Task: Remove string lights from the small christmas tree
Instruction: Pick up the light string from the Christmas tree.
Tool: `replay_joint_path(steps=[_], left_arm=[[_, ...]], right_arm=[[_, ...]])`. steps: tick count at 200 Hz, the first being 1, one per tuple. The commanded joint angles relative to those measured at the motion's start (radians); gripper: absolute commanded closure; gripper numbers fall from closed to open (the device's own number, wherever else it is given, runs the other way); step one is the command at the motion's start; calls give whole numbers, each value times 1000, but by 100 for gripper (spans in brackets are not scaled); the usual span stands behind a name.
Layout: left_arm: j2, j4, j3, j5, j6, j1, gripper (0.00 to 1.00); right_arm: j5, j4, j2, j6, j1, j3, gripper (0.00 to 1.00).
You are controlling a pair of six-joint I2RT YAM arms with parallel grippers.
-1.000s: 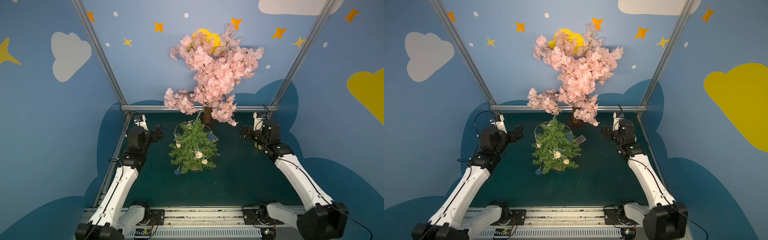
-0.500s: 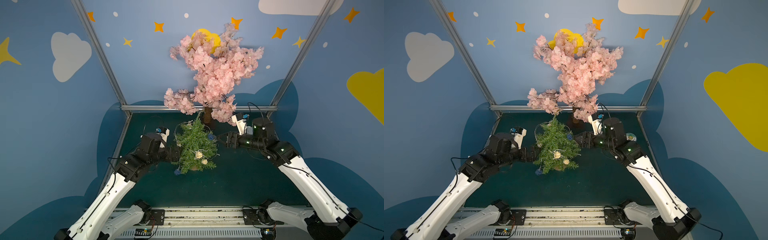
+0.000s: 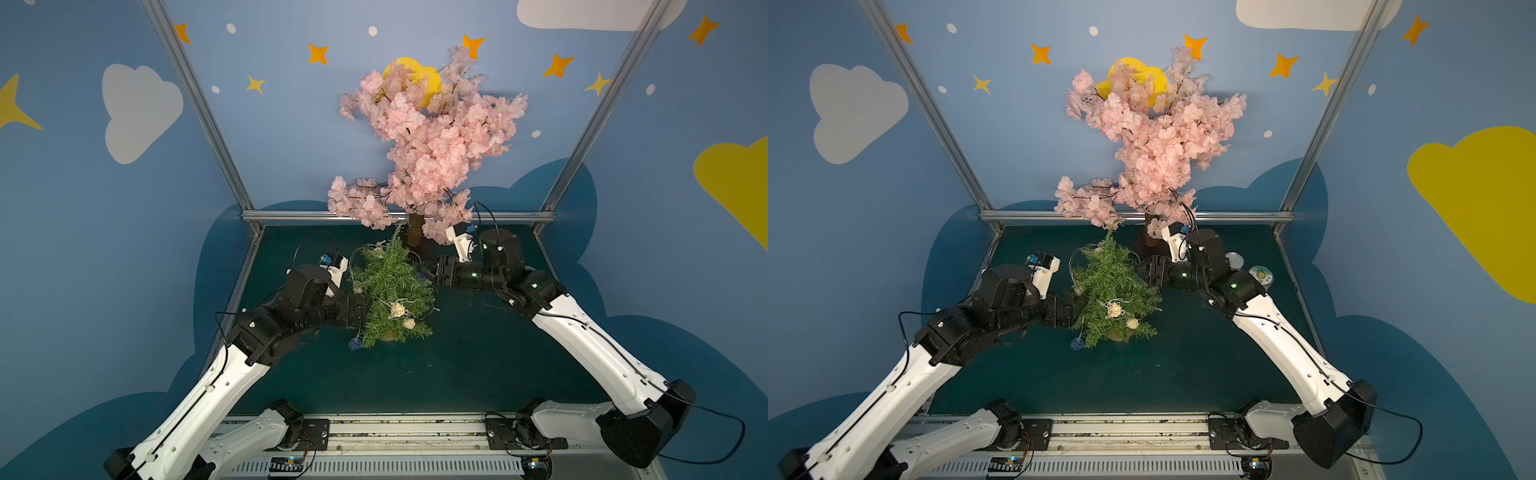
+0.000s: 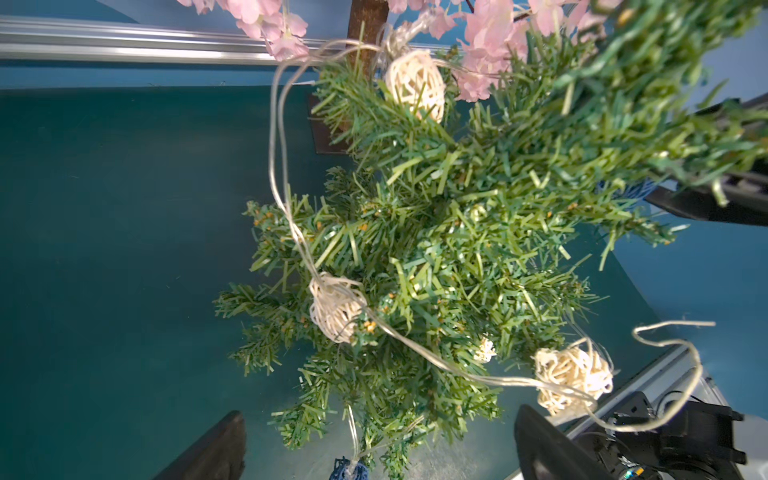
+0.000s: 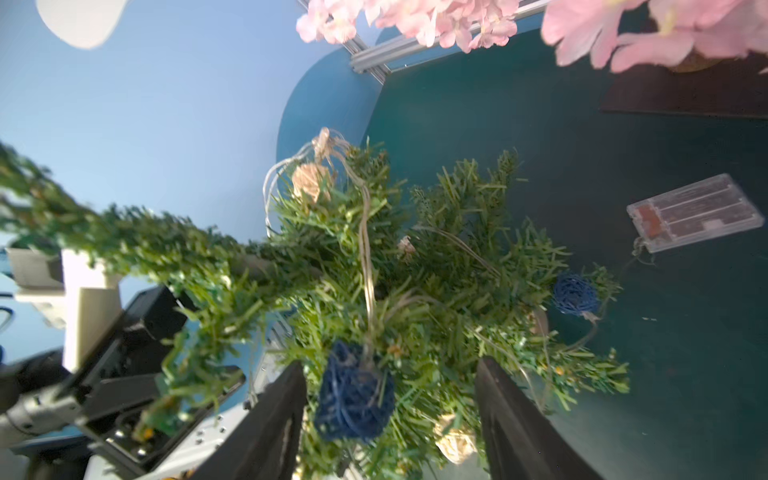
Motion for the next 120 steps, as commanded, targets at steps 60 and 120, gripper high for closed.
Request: replay_joint_path(steps=[60, 120], left_arm=[[-38, -5, -1, -43, 34, -2, 0], [-37, 0, -10, -39, 28, -2, 0]], right_arm=[[12, 61, 46, 52, 33, 47, 50], [40, 49, 45, 51, 41, 42, 74]])
